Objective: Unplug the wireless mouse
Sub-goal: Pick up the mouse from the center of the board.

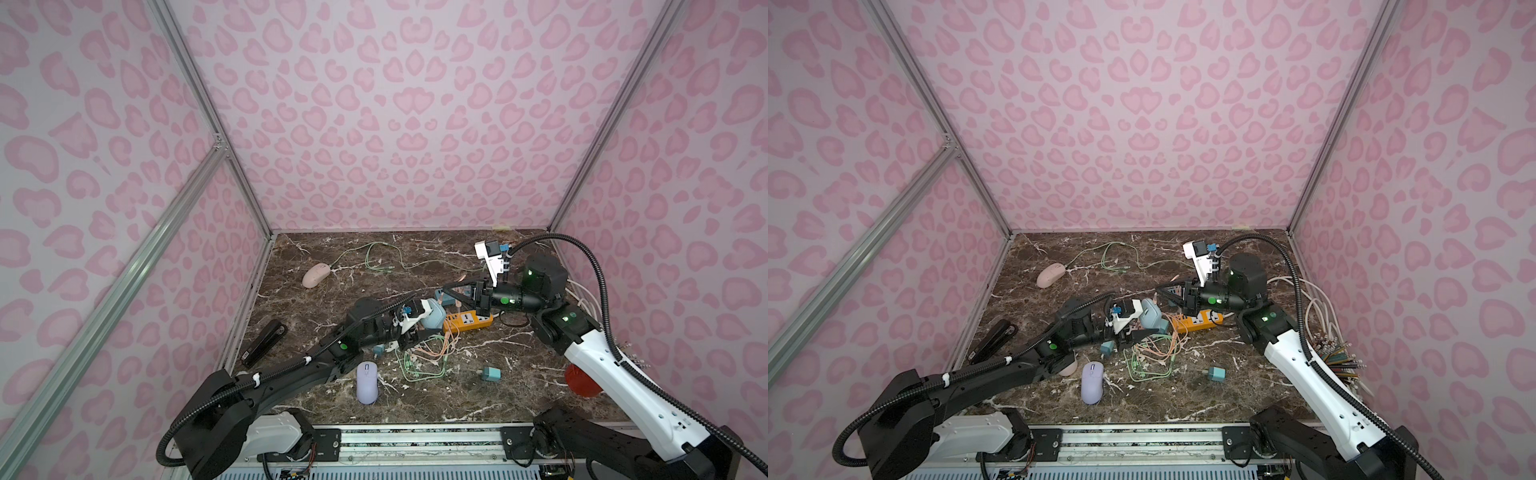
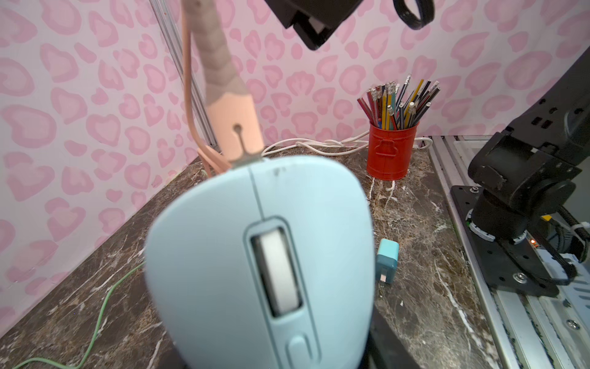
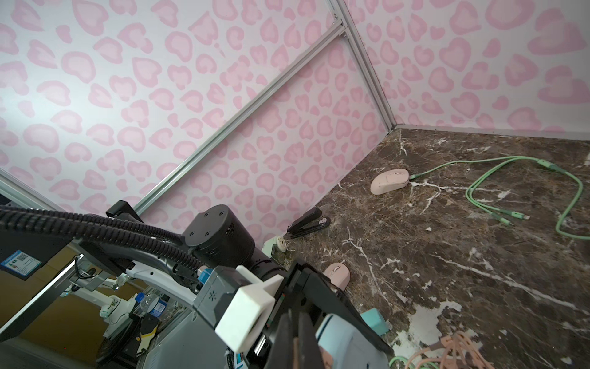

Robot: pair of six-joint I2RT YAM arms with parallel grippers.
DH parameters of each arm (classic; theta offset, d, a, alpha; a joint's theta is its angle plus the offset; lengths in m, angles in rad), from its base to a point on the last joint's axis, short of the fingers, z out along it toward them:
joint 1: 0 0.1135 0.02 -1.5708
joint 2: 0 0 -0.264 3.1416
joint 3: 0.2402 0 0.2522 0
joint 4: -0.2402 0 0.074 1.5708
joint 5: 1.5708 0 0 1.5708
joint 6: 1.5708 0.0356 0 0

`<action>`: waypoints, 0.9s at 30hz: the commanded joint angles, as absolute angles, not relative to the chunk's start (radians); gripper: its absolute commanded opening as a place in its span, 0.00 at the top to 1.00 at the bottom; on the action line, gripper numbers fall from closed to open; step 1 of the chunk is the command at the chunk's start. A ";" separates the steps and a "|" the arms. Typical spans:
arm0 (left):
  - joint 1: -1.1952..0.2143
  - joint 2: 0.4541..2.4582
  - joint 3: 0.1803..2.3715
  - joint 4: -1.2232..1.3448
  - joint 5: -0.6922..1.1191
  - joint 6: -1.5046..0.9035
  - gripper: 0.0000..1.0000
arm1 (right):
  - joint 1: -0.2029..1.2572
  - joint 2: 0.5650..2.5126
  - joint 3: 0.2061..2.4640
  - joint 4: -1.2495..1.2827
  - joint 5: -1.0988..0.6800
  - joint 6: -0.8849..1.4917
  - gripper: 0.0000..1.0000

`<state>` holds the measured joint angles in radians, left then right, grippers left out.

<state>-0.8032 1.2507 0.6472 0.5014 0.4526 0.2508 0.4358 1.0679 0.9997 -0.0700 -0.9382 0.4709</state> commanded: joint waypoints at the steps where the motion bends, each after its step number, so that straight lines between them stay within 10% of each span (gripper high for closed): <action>1: -0.804 1.240 0.658 0.514 0.539 0.245 0.62 | 0.433 1.074 1.021 -0.060 -0.893 0.449 1.00; 27: -0.746 1.261 0.683 0.668 0.845 0.043 0.25 | 0.472 1.090 1.092 -0.094 -0.970 0.434 1.00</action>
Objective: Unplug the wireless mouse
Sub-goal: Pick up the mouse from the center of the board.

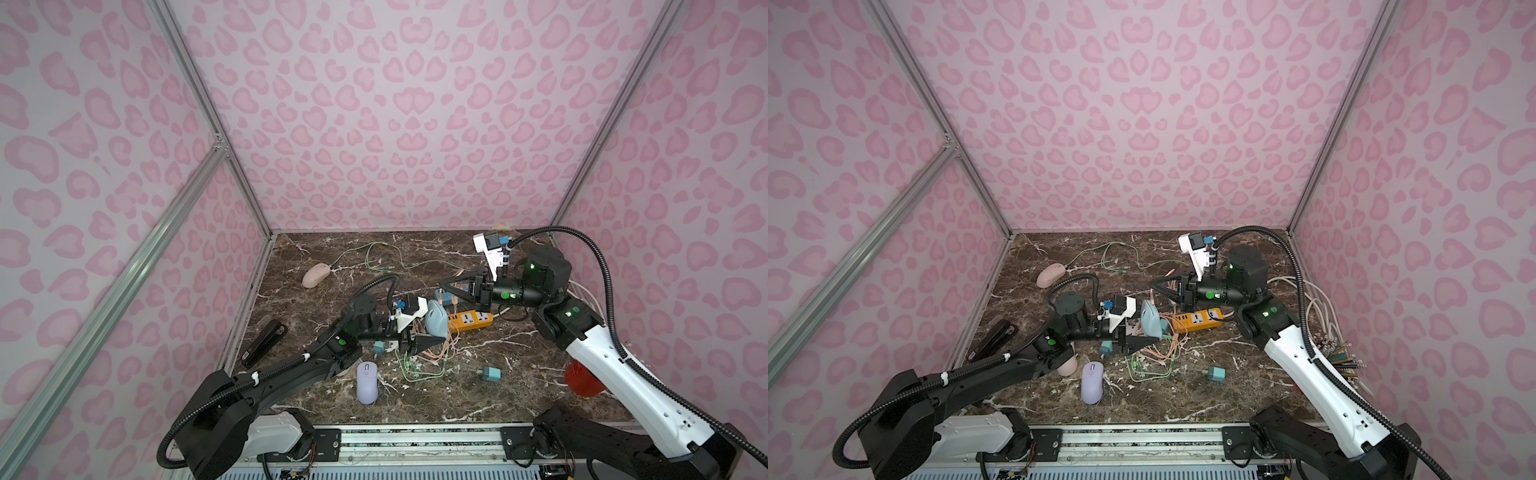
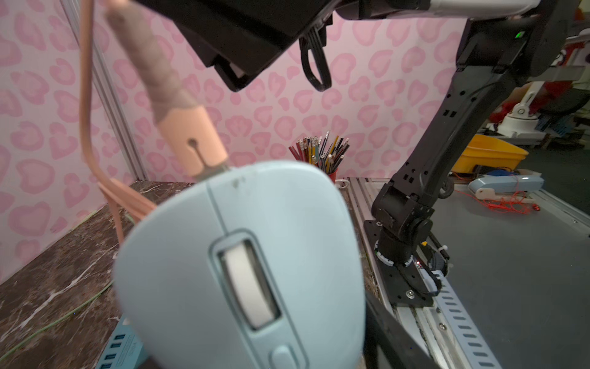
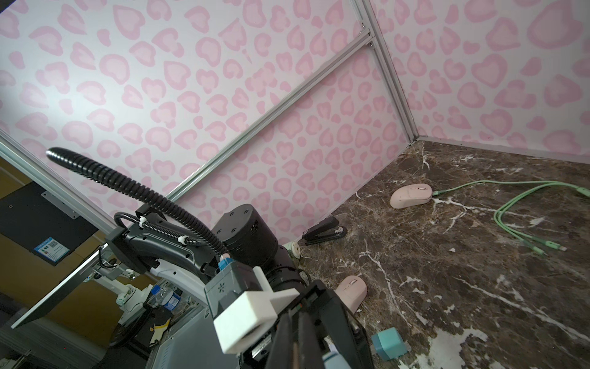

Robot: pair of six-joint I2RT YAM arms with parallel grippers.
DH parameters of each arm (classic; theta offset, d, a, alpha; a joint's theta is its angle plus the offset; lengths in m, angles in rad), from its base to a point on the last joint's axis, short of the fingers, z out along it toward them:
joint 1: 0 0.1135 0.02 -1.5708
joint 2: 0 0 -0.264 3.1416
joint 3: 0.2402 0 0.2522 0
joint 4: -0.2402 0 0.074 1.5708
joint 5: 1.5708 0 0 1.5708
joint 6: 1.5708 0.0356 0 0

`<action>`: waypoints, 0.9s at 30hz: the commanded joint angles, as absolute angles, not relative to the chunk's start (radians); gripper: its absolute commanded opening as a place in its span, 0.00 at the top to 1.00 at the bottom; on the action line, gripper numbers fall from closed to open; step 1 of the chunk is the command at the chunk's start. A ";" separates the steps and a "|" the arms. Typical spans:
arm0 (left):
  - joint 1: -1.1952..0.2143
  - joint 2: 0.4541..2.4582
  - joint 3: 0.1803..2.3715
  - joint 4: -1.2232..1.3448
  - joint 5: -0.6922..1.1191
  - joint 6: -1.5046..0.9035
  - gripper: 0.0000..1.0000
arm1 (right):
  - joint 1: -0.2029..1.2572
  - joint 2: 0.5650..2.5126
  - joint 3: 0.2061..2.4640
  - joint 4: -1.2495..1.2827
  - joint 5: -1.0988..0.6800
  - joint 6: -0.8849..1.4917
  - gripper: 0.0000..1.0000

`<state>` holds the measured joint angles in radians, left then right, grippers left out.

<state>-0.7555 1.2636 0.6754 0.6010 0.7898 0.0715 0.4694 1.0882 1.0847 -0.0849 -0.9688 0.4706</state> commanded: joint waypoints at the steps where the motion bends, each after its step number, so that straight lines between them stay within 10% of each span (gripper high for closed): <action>1: -0.741 1.257 0.680 0.666 0.842 0.043 0.22 | 0.471 1.092 1.096 -0.103 -0.967 0.427 1.00; 5: -0.733 1.246 0.680 0.641 0.828 0.044 0.01 | 0.471 1.098 1.103 -0.118 -0.961 0.412 1.00; 11: -0.725 1.238 0.667 0.629 0.802 0.048 0.00 | 0.472 1.112 1.135 -0.136 -0.977 0.396 1.00; 27: -0.703 1.248 0.650 0.680 0.856 -0.007 0.21 | 0.460 1.179 1.172 -0.059 -1.187 0.396 1.00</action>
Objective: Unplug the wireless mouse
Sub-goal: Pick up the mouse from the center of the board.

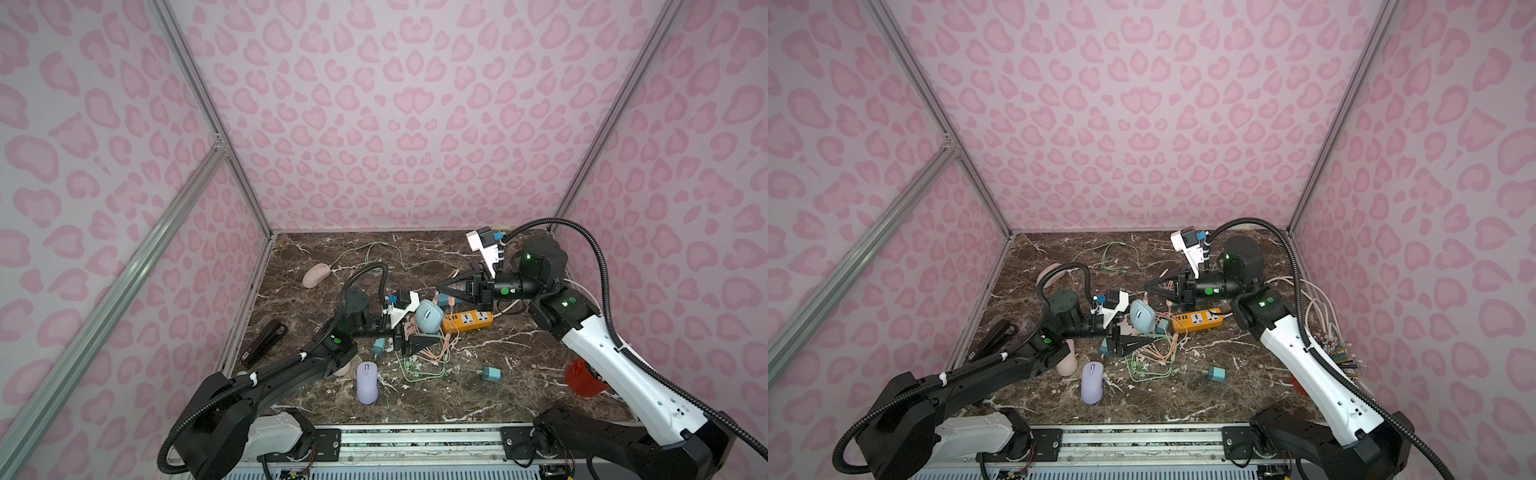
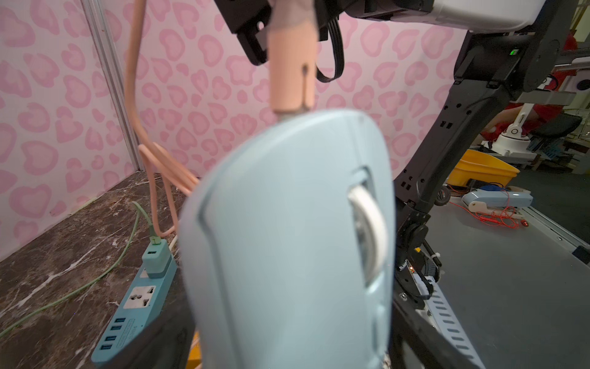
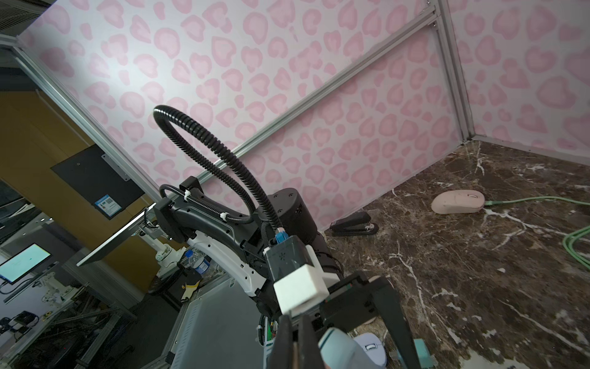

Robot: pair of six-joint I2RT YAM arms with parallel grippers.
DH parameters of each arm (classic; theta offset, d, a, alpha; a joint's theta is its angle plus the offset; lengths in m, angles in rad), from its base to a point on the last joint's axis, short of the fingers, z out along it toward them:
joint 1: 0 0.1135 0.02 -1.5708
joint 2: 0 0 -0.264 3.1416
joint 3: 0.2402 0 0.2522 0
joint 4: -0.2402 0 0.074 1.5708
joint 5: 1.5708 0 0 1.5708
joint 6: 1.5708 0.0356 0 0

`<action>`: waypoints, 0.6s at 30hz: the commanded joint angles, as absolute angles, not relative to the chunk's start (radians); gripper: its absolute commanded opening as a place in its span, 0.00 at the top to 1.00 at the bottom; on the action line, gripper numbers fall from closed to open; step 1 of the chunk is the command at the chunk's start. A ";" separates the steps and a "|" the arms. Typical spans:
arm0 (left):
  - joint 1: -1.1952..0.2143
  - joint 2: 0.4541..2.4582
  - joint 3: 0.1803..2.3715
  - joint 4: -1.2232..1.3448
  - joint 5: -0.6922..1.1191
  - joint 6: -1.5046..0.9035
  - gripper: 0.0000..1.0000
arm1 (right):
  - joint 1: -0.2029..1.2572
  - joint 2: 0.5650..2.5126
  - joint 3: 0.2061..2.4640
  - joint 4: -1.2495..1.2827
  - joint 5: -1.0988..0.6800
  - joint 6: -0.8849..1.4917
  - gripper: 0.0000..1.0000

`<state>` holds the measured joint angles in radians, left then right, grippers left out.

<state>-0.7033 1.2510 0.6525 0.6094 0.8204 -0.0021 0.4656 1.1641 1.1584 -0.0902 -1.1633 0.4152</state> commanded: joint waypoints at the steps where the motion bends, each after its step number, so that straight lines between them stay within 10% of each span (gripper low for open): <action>1: -0.702 1.252 0.649 0.690 0.867 -0.017 0.26 | 0.455 1.192 1.183 -0.075 -1.172 0.379 1.00; 7: -0.701 1.260 0.642 0.719 0.893 -0.047 0.51 | 0.447 1.255 1.249 -0.172 -1.075 0.274 1.00; 18: -0.700 1.254 0.650 0.690 0.881 -0.030 0.56 | 0.446 1.264 1.246 -0.165 -1.060 0.276 1.00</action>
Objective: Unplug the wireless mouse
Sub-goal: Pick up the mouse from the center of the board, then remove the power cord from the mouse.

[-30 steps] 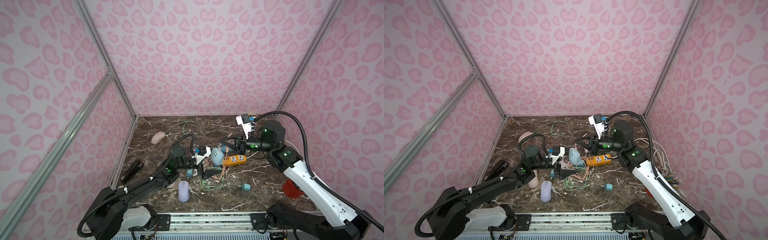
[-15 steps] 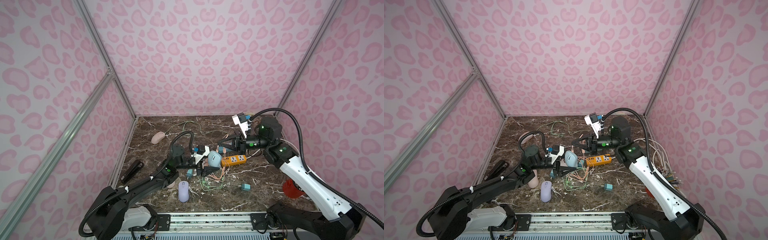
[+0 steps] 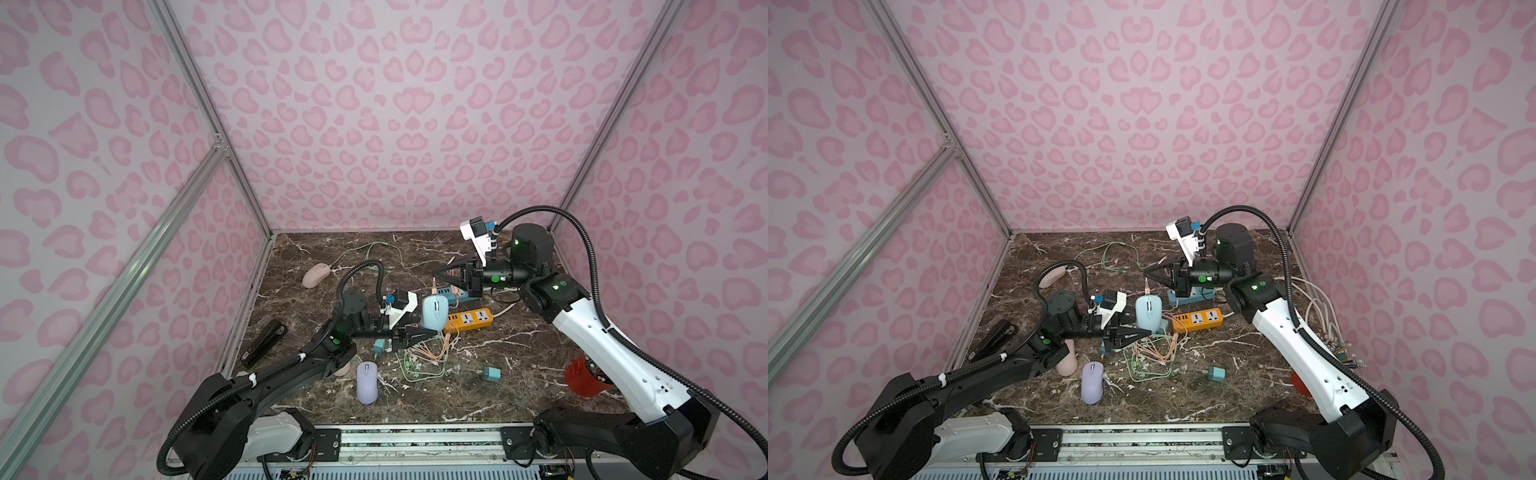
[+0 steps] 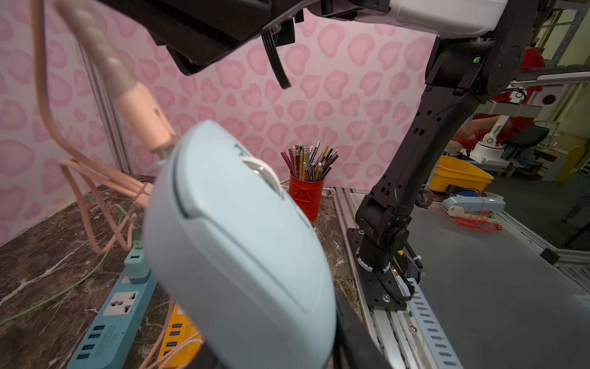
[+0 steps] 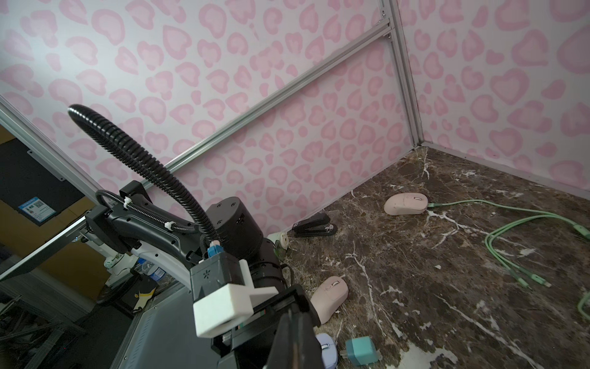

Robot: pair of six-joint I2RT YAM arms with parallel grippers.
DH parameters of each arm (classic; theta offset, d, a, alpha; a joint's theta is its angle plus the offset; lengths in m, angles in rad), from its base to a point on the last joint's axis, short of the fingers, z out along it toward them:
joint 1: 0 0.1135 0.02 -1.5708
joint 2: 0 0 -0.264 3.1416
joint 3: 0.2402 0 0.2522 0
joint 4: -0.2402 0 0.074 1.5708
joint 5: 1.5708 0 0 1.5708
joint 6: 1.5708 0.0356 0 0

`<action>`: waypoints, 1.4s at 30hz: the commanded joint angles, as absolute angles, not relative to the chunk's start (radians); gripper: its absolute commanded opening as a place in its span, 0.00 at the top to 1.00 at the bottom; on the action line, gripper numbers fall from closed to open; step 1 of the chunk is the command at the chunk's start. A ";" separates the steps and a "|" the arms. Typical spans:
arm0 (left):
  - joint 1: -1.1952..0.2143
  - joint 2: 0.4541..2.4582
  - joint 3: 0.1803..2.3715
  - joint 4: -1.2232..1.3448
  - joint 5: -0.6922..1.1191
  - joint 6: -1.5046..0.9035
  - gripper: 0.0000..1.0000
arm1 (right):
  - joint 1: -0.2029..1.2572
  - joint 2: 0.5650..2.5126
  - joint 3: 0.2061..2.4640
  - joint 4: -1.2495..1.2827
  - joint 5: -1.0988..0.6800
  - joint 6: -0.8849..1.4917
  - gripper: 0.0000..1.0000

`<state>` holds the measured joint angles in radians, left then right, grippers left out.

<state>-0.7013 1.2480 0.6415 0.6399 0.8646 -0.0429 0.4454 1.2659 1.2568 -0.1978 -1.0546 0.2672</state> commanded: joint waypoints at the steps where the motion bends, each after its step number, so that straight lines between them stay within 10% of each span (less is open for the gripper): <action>1: -0.701 1.261 0.653 0.694 0.883 -0.034 0.55 | 0.446 1.260 1.241 -0.147 -1.068 0.289 1.00; 17: -0.699 1.302 0.673 0.752 0.892 -0.076 0.44 | 0.476 1.261 1.183 0.076 -1.130 0.454 1.00; 27: -0.696 1.310 0.674 0.731 0.902 -0.068 0.78 | 0.463 1.250 1.208 -0.018 -1.035 0.382 1.00; 32: -0.693 1.284 0.706 0.484 0.699 -0.003 0.84 | 0.463 1.225 1.255 -0.265 -0.640 0.262 0.58; 42: -0.710 1.243 0.847 -0.076 0.196 0.066 0.97 | 0.576 1.287 1.202 -0.297 -0.546 0.279 0.54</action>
<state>-0.7036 1.2461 0.8181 0.0731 0.3191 0.0376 0.5468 1.2694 1.2015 -0.3069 -0.5903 0.2844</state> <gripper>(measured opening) 0.404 0.454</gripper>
